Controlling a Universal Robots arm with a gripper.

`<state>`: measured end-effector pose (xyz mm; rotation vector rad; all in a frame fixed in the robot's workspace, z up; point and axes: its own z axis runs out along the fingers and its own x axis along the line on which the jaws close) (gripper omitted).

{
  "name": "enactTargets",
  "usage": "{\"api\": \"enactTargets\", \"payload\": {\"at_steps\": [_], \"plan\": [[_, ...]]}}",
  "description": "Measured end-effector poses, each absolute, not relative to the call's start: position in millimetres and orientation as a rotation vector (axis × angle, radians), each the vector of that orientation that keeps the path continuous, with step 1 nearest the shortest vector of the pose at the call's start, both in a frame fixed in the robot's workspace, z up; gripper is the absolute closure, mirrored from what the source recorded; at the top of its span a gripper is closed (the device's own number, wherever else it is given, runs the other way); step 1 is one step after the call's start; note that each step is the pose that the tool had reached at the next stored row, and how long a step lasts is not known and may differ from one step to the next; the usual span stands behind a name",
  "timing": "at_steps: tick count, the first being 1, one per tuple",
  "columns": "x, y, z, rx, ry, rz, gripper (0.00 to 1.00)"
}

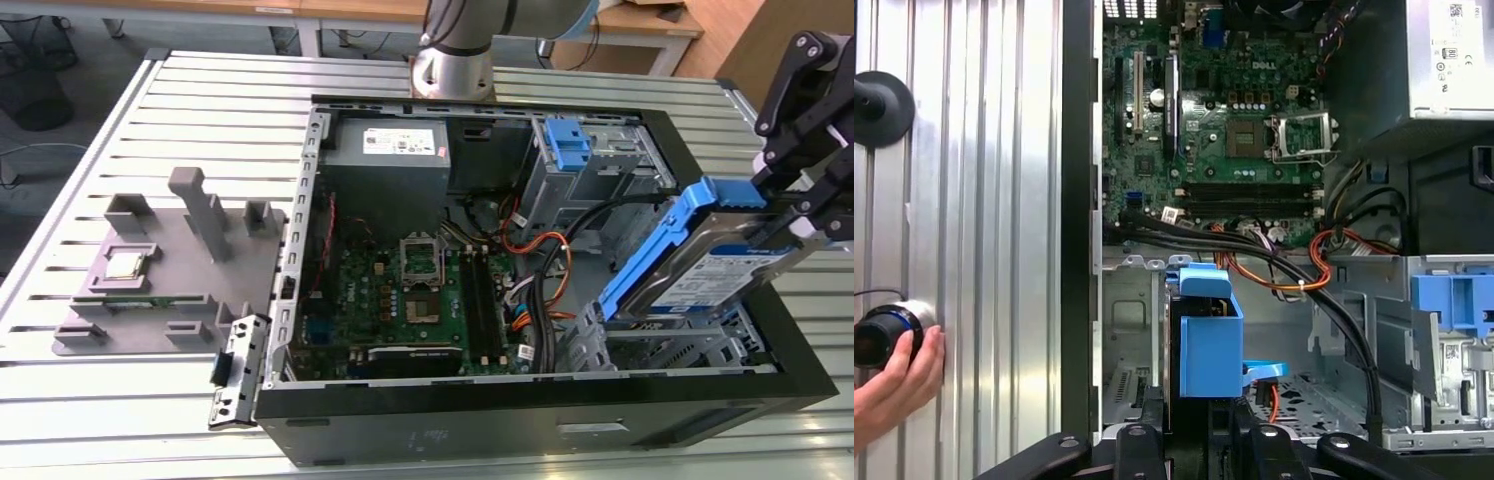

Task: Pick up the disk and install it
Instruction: 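Insert the disk into the insertion slot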

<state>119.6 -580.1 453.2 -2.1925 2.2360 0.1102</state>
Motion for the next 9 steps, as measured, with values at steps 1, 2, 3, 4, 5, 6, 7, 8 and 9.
{"api": "enactTargets", "payload": {"at_steps": [1, 2, 3, 4, 5, 6, 7, 8, 9], "plan": [[119.9, -580.1, 452.7, -2.193, 2.236, 0.110, 0.65], [119.9, -580.1, 452.4, -2.193, 2.236, 0.110, 0.65], [119.8, -580.1, 452.1, -2.192, 2.236, 0.110, 0.65], [119.9, -580.1, 451.5, -2.192, 2.236, 0.110, 0.65], [119.9, -580.1, 451.1, -2.192, 2.236, 0.110, 0.65], [119.9, -580.1, 451.1, -2.193, 2.236, 0.110, 0.65], [119.9, -580.1, 451.1, -2.193, 2.236, 0.110, 0.65], [119.9, -580.1, 451.1, -2.193, 2.236, 0.110, 0.65], [119.9, -580.1, 451.0, -2.193, 2.236, 0.110, 0.65]]}}
